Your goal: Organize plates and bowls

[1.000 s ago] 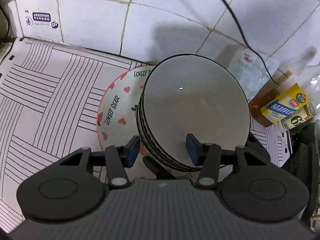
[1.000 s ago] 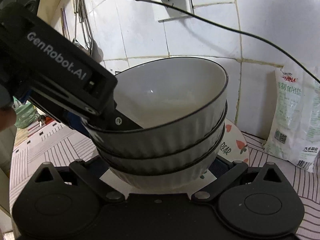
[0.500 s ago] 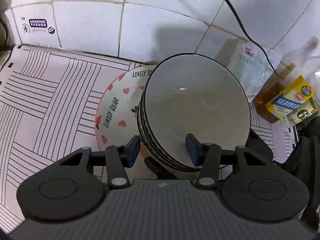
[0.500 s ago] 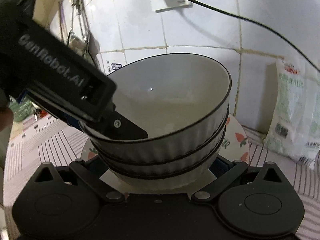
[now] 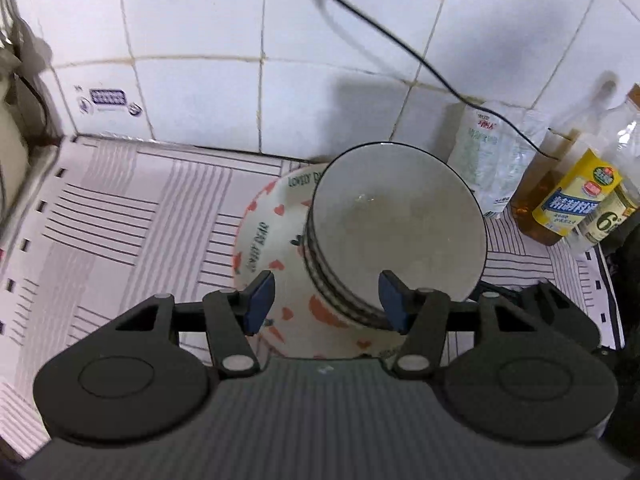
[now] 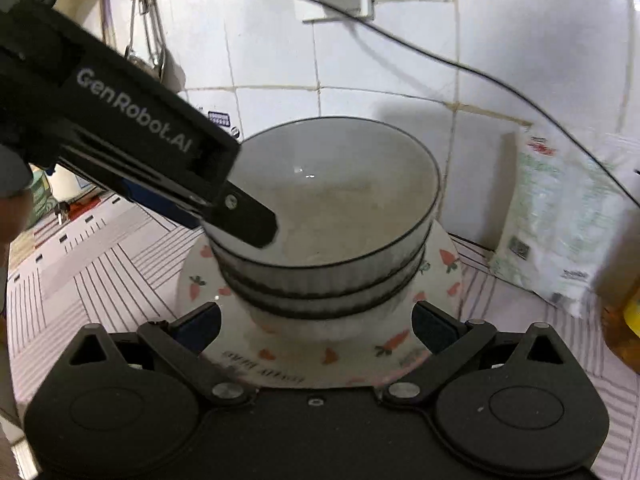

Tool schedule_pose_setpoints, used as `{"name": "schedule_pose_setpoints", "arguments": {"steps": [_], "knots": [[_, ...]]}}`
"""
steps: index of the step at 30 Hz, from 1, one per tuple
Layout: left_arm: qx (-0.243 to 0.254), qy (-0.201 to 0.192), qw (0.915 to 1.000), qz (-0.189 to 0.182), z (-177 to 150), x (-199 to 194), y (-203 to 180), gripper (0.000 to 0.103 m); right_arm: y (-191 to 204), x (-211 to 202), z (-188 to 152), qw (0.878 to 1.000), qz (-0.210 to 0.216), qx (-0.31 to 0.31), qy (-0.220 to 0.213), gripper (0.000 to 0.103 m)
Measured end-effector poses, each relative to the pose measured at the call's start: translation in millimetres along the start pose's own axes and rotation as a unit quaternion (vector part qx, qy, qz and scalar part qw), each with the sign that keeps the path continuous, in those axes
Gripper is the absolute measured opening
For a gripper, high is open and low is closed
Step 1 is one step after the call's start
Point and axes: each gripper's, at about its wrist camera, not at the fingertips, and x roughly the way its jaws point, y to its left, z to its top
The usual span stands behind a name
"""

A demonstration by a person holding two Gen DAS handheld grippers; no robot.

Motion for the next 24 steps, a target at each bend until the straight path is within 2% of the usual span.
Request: {"name": "schedule_pose_setpoints", "arguments": {"steps": [4,12,14,18,22,24], "knots": [[0.012,-0.013,0.9998,0.005,-6.0,-30.5,3.4,0.066,6.0,-26.3,-6.0,0.999,-0.011,0.039,-0.004,0.103],[0.069,-0.043,0.9959,0.039,-28.4,-92.4,7.8,0.077,30.4,-85.9,-6.6,0.995,-0.074,0.066,-0.004,0.103],[0.079,-0.045,0.9949,0.044,-33.1,-106.3,10.3,0.08,37.4,-102.0,-7.1,0.993,-0.097,0.074,-0.006,0.103],[0.093,-0.054,0.993,0.05,-44.2,-132.6,15.2,0.091,48.1,-122.8,-2.7,0.984,-0.144,0.101,0.019,0.103],[0.1,-0.058,0.9916,0.058,-55.6,-155.8,19.8,0.102,57.9,-146.9,0.0,0.978,-0.16,0.134,0.027,0.103],[0.099,-0.055,0.9921,0.054,-61.4,-165.5,23.1,0.102,65.1,-160.5,0.1,0.975,-0.169,0.143,0.024,0.103]]}}
